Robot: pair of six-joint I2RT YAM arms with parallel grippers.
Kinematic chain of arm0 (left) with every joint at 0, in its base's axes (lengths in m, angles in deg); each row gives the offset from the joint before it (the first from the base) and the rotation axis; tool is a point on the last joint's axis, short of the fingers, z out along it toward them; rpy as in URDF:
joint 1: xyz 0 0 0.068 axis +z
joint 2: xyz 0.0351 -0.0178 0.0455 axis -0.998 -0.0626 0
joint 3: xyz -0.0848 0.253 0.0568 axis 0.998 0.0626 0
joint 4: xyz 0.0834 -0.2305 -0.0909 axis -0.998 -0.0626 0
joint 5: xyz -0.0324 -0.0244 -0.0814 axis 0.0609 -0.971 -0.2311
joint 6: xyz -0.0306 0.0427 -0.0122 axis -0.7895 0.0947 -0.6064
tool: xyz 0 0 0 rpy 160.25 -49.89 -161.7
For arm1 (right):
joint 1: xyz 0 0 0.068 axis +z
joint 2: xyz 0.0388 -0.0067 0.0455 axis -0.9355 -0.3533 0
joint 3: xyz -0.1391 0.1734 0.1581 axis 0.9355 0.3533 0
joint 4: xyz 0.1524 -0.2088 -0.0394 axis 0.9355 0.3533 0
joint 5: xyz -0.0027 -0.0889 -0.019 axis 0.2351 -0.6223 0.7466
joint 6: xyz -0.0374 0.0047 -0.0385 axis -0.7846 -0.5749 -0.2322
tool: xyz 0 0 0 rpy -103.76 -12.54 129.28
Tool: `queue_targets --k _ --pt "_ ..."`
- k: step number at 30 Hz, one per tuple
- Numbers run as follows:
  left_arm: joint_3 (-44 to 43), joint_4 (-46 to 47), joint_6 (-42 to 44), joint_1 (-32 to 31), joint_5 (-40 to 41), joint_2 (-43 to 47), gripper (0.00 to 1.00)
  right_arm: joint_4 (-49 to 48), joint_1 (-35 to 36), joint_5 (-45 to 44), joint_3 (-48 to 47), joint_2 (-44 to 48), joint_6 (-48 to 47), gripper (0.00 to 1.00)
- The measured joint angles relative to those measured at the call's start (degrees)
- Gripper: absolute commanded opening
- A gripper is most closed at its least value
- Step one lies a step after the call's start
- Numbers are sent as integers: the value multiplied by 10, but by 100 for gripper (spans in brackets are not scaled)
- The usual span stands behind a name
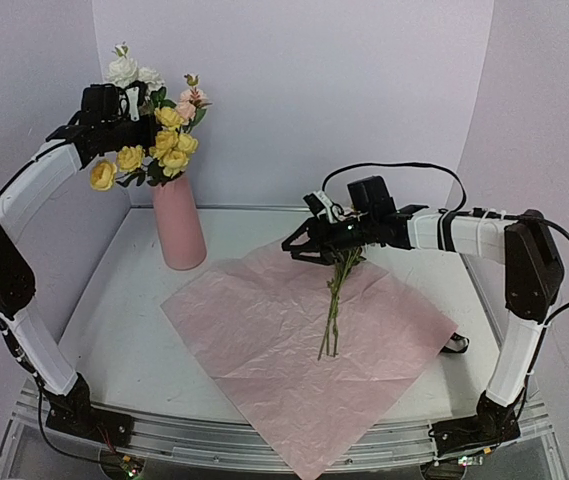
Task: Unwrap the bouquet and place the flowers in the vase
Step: Insert the fake flower into the vase.
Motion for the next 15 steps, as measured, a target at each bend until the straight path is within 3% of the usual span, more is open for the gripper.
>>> queue_targets --k 5,6,10,15 --pt "10 -14 0 0 -8 -15 1 0 0 0 0 0 0 54" --pt "10 -15 0 0 -9 -15 5 0 0 0 0 0 0 54" --pt "10 -15 -3 0 -13 -15 39 0 0 0 0 0 0 54" --pt "4 -25 -10 0 -10 -15 51 0 0 2 0 0 0 54"
